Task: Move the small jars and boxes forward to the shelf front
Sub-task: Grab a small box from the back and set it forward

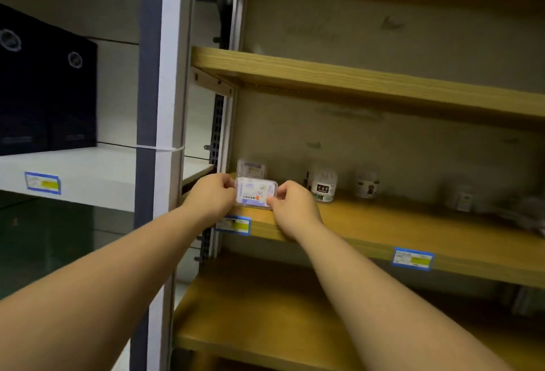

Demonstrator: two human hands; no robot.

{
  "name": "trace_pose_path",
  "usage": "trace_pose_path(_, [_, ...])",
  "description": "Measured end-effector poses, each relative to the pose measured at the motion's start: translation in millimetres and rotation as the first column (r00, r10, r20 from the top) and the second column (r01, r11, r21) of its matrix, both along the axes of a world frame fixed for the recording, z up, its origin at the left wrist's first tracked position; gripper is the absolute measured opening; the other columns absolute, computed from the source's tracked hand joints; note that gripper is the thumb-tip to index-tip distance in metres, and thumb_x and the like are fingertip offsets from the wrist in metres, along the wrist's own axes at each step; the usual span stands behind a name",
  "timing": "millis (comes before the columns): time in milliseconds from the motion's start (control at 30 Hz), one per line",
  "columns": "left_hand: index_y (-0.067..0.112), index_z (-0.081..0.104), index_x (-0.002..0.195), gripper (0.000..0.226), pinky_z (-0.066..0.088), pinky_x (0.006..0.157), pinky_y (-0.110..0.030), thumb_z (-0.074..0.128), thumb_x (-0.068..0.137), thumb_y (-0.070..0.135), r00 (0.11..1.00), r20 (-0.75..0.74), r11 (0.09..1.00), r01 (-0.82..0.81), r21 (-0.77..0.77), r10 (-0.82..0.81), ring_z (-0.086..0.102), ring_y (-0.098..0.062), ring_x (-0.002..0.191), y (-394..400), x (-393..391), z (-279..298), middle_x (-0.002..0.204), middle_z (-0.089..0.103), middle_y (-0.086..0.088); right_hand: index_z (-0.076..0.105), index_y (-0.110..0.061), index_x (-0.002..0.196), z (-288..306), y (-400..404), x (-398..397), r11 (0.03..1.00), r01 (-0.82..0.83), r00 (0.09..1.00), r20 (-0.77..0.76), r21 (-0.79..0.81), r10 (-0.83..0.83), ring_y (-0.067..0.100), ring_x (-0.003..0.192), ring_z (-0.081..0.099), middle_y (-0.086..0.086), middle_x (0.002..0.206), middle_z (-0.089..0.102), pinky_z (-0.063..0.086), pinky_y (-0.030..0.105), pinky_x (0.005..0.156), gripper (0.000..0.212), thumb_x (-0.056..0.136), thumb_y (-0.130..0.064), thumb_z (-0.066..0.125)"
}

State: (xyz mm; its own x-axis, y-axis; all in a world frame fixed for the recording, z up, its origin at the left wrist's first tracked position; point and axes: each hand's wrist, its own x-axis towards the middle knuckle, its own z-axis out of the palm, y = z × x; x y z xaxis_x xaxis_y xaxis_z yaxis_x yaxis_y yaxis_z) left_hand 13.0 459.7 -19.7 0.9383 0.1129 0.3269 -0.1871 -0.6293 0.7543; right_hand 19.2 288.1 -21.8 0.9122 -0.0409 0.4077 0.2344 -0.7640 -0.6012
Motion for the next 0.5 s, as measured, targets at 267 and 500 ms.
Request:
trace_pose_path(267, [0.021,0.065,0.097,0.012,0.051,0.075,-0.033,0.053,0.097,0.023,1.000,0.017,1.000,-0.019,-0.004,0.020,0.064,-0.016,0.088,-7.2,-5.5,0.9,0.091,0.068,0.003,0.060,-0.019,0.109,0.2,-4.8,3.0,0.998,-0.056,0.998,0.005,-0.012,0.056,0.019,0.099,0.060,0.000,0.112,0.066,0.043,0.029,0.072,0.016,0.097,-0.030,0.062])
trace_pose_path(500, [0.022,0.067,0.109,0.020,0.054,0.084,-0.034,0.050,0.100,0.024,0.996,-0.056,0.988,-0.079,-0.130,0.072,0.064,-0.017,0.094,-13.0,12.5,11.8,0.095,0.068,0.006,0.061,-0.016,0.116,7.5,-10.4,14.5,0.978,-0.168,0.978,-0.106,0.120,0.181,0.021,0.107,0.060,0.003,0.120,0.065,0.046,0.030,0.077,0.019,0.098,-0.019,0.058])
